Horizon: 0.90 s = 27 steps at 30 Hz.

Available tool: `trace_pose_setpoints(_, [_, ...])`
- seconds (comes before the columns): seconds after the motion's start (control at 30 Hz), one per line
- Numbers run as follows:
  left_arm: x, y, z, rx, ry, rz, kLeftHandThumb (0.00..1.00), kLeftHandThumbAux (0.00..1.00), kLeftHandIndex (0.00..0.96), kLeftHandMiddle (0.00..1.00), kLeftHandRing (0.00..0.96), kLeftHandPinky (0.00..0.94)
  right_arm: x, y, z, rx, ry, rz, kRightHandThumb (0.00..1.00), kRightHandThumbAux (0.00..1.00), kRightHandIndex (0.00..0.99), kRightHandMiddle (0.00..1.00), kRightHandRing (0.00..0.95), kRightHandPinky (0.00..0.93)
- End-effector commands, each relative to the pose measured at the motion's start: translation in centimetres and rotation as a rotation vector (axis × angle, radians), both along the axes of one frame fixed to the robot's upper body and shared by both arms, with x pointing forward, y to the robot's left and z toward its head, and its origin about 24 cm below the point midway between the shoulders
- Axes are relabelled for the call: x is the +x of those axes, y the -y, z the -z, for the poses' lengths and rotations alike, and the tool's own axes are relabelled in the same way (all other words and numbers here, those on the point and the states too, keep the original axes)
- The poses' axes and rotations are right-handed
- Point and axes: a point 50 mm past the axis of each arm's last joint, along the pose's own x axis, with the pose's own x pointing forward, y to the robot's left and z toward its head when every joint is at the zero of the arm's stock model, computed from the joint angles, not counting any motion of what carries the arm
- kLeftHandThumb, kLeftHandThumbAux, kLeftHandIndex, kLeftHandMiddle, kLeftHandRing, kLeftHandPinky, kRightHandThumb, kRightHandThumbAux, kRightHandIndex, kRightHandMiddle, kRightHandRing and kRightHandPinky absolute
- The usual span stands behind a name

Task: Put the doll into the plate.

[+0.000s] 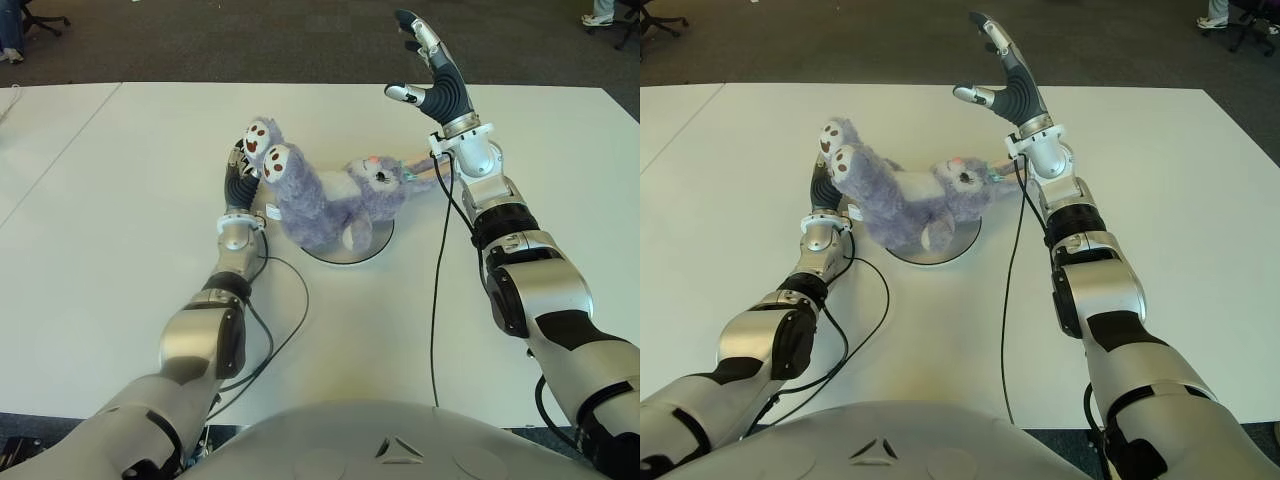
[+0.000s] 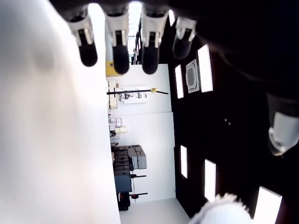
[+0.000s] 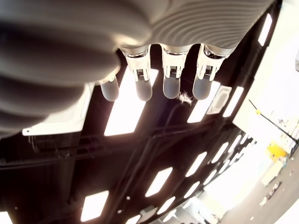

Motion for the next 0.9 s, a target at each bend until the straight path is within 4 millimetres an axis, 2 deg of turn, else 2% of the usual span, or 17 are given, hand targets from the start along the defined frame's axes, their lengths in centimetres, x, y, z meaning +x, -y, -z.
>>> trace_pose_setpoints(0.03, [-9.0, 1.0, 10.1, -0.077, -0.530, -0.008, 0.000, 0.479, 0.099, 0.156, 0.140, 0.112, 0.5, 0.8, -0.5, 0.059, -0.037, 0.002, 0.000, 0.409, 0.000, 0.000, 0.000, 0.000])
trace_pose_setpoints(0.2, [-9.0, 1.0, 10.1, -0.081, -0.530, -0.006, 0.000, 0.473, 0.087, 0.136, 0.123, 0.101, 0.8, 1.6, -1.0, 0.064, -0.048, 0.021, 0.000, 0.404, 0.000, 0.000, 0.000, 0.000])
trace_pose_setpoints(0.37, [-8.9, 1.1, 10.1, -0.072, -0.533, -0.001, 0.000, 0.468, 0.081, 0.130, 0.119, 0.112, 1.7, 4.9, -2.2, 0.094, -0.110, 0.100, 0.000, 0.428, 0.000, 0.000, 0.000, 0.000])
trace_pose_setpoints(0.47, [-8.9, 1.1, 10.1, -0.073, -0.538, -0.001, 0.000, 0.472, 0.083, 0.136, 0.123, 0.116, 1.8, 5.9, -2.3, 0.105, -0.130, 0.121, 0.000, 0.442, 0.000, 0.000, 0.000, 0.000])
trace_pose_setpoints(0.57, [-8.9, 1.1, 10.1, -0.074, -0.538, -0.004, 0.000, 0.488, 0.093, 0.153, 0.135, 0.117, 1.9, 7.8, -2.4, 0.127, -0.176, 0.169, 0.000, 0.456, 0.000, 0.000, 0.000, 0.000])
trace_pose_setpoints(0.73, [-8.9, 1.2, 10.2, -0.072, -0.549, -0.008, 0.000, 0.485, 0.093, 0.150, 0.132, 0.088, 1.7, 10.7, -1.3, 0.187, -0.277, 0.260, 0.000, 0.470, 0.000, 0.000, 0.000, 0.000])
trace_pose_setpoints(0.9, [-8.8, 1.2, 10.1, -0.064, -0.539, -0.009, 0.000, 0.488, 0.095, 0.150, 0.131, 0.102, 1.5, 12.2, -0.1, 0.246, -0.357, 0.325, 0.000, 0.474, 0.000, 0.000, 0.000, 0.000])
